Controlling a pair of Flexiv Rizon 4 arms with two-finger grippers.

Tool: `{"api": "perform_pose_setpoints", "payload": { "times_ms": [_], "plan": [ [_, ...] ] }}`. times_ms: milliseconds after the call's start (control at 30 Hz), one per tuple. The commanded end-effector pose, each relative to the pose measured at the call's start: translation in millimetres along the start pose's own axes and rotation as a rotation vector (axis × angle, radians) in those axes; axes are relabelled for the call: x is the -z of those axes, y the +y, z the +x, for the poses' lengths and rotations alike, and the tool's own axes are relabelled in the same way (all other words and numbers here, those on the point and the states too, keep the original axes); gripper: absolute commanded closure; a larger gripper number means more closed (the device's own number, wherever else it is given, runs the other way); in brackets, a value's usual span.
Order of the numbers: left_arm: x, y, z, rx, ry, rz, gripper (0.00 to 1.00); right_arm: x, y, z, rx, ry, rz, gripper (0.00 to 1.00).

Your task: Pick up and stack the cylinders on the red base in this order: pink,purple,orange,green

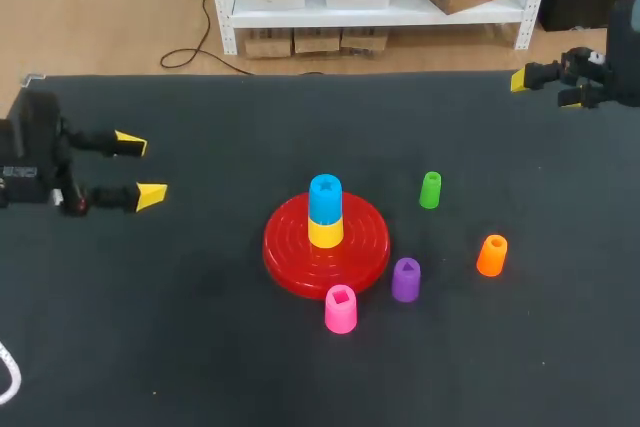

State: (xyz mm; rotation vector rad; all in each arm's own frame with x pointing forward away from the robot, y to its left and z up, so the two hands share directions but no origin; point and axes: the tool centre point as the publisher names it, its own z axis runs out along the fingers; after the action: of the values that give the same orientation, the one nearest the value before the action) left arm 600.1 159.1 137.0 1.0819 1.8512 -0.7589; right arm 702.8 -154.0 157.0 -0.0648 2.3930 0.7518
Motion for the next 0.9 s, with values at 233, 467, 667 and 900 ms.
{"api": "perform_pose_setpoints", "payload": {
  "times_ms": [233, 467, 667, 900],
  "plan": [
    [1.0, -5.1, 0.7, -0.001, -0.013, -0.029, 0.00, 0.4, -0.3, -0.1, 0.000, 0.001, -0.002, 0.00],
    [1.0, -5.1, 0.7, -0.001, -0.013, -0.029, 0.00, 0.4, -0.3, -0.1, 0.000, 0.001, -0.002, 0.00],
    [1.0, -5.1, 0.7, -0.001, -0.013, -0.029, 0.00, 0.4, -0.3, -0.1, 0.000, 0.001, -0.002, 0.00],
    [1.0, -5.1, 0.7, -0.001, -0.013, -0.029, 0.00, 0.4, -0.3, -0.1, 0.000, 0.001, -0.002, 0.00]
  ]
}}
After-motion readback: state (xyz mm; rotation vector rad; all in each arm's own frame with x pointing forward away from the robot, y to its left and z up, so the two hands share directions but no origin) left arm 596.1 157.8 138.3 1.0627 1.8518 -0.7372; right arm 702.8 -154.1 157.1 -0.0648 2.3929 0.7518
